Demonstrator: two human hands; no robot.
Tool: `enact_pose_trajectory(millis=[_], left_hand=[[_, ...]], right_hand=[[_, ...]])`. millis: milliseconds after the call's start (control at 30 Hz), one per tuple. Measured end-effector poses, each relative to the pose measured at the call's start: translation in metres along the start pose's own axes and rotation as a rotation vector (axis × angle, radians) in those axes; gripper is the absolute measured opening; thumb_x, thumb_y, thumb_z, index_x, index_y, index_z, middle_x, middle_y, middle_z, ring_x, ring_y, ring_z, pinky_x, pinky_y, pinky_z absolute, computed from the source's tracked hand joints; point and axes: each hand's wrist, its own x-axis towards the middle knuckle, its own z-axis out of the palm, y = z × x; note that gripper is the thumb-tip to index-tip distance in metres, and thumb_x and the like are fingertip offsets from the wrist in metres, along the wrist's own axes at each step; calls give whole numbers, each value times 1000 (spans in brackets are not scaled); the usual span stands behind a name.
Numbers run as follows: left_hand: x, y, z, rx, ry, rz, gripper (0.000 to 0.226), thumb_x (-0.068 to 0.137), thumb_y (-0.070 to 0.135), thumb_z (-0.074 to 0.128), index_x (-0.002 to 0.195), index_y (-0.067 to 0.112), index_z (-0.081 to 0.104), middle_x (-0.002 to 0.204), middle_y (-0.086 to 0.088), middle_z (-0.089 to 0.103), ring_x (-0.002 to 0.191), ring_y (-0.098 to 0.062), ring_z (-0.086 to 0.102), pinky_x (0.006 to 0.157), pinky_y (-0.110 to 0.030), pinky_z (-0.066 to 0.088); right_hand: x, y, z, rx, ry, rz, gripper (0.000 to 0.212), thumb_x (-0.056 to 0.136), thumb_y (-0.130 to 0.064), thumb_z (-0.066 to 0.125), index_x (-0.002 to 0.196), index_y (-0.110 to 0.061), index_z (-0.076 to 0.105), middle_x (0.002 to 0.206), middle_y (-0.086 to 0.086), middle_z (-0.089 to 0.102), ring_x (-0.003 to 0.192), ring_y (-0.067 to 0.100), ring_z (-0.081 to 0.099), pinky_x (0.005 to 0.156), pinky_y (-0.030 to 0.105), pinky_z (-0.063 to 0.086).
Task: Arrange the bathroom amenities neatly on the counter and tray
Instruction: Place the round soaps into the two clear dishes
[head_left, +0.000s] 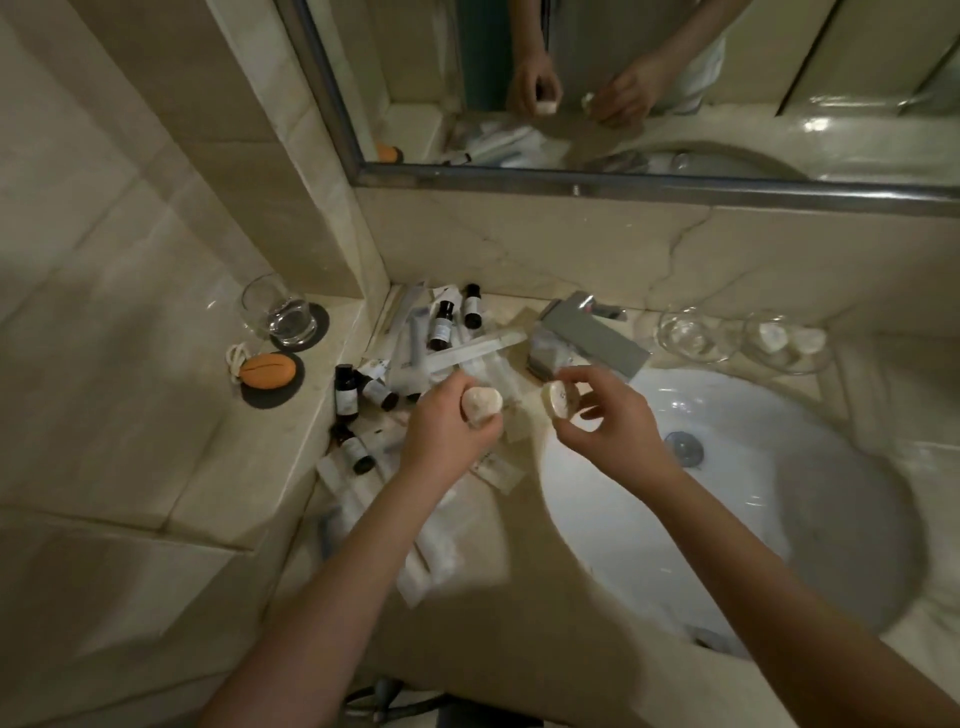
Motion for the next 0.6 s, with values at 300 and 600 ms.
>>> enact_pose_trajectory(millis=[300, 600], left_hand=[[-2, 108, 69, -9, -84, 226, 36, 75, 20, 68, 109, 11, 62, 103, -9, 60, 92, -20, 53, 75, -20, 35], [38, 183, 143, 99, -172, 265, 45, 76, 24, 67, 117, 8, 59, 112, -13, 59, 104, -28, 56, 84, -25, 40]], right_hand=[[-23, 49, -103, 190, 144, 107, 41, 72, 11, 55, 96, -22, 56, 107, 0, 56, 74, 17, 56, 59, 13, 45], [2, 109, -162, 142, 269, 170, 28, 81, -13, 68, 85, -37, 54, 91, -10, 59, 60, 11, 51, 60, 22, 45]])
